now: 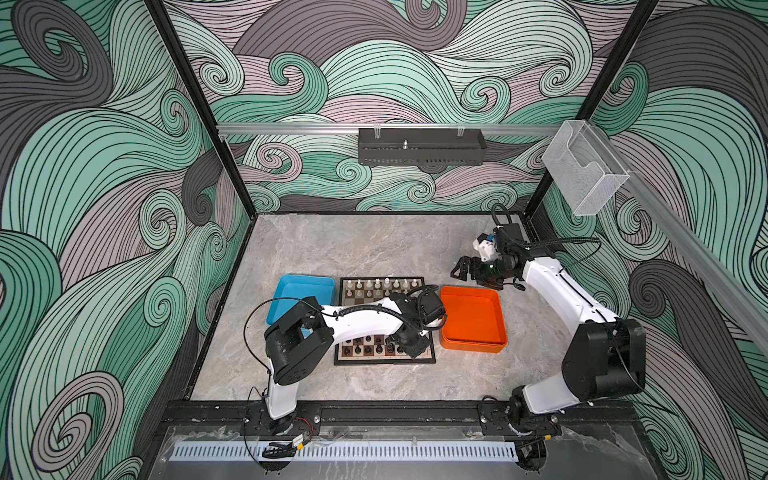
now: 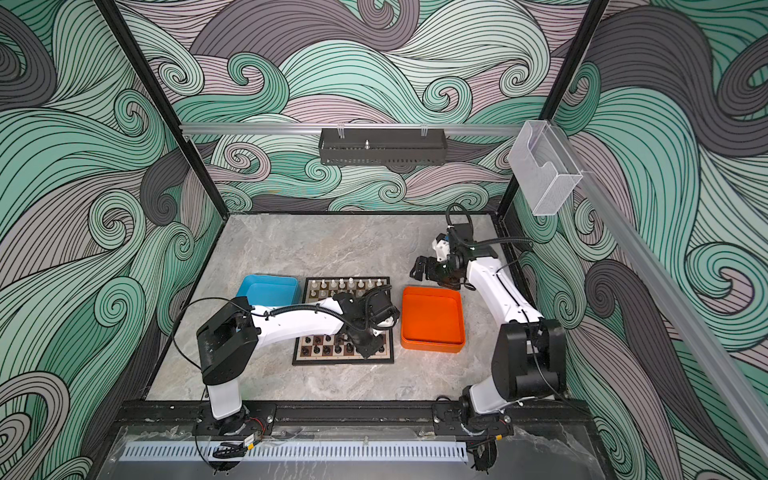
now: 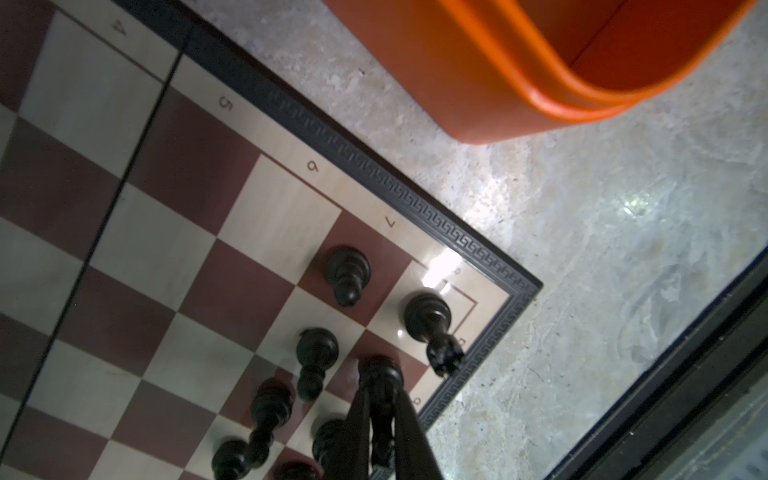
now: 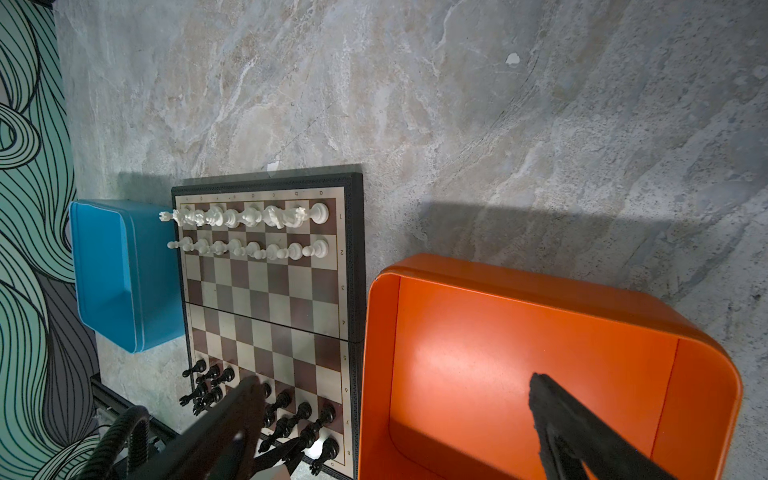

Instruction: Set up the chess pieces on the board

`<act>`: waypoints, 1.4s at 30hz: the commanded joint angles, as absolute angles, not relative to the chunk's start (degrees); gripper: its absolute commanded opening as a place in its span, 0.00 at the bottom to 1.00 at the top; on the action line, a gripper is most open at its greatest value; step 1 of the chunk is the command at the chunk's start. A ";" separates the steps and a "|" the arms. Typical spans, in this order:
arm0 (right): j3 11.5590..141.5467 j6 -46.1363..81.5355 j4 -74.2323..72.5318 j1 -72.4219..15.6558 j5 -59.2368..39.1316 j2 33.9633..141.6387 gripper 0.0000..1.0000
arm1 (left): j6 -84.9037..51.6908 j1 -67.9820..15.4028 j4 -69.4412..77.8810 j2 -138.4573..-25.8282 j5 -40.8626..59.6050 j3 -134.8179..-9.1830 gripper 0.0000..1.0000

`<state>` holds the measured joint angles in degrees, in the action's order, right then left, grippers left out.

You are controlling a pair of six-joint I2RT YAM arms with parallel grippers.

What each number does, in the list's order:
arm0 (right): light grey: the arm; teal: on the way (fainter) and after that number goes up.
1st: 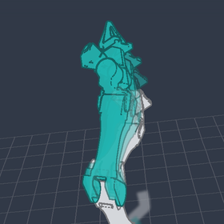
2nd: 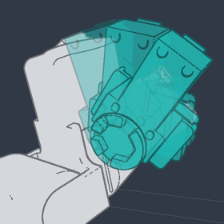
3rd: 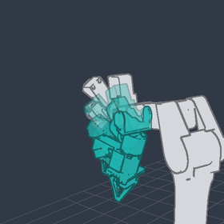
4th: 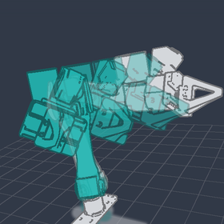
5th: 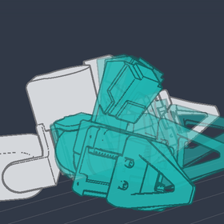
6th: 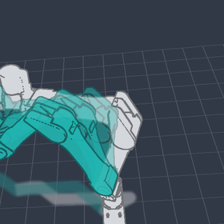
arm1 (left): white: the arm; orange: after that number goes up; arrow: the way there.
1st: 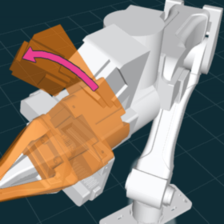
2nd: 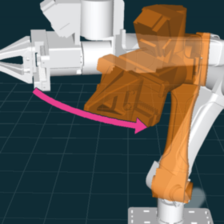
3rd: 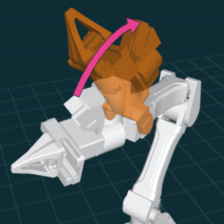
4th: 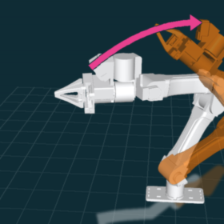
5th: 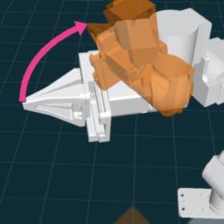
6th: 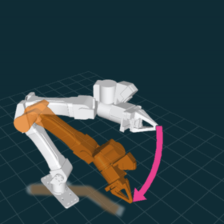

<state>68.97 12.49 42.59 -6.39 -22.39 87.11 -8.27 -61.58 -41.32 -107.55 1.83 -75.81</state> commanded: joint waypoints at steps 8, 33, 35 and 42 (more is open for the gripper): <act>68.73 12.39 42.35 -6.06 -23.14 86.73 0.99 | -8.62 -61.79 -42.71 -107.72 1.05 -75.76 0.17; 68.51 12.61 42.32 -6.06 -22.68 85.60 0.99 | -6.86 -62.05 -48.11 -100.95 0.18 -81.47 0.45; 68.60 12.65 42.32 -6.06 -22.65 85.61 0.99 | -7.00 -62.05 -48.83 -100.29 -0.27 -82.89 0.50; 68.82 12.39 42.35 -6.06 -22.26 85.48 0.99 | -9.16 -61.19 -47.93 -95.76 -13.51 -83.43 0.96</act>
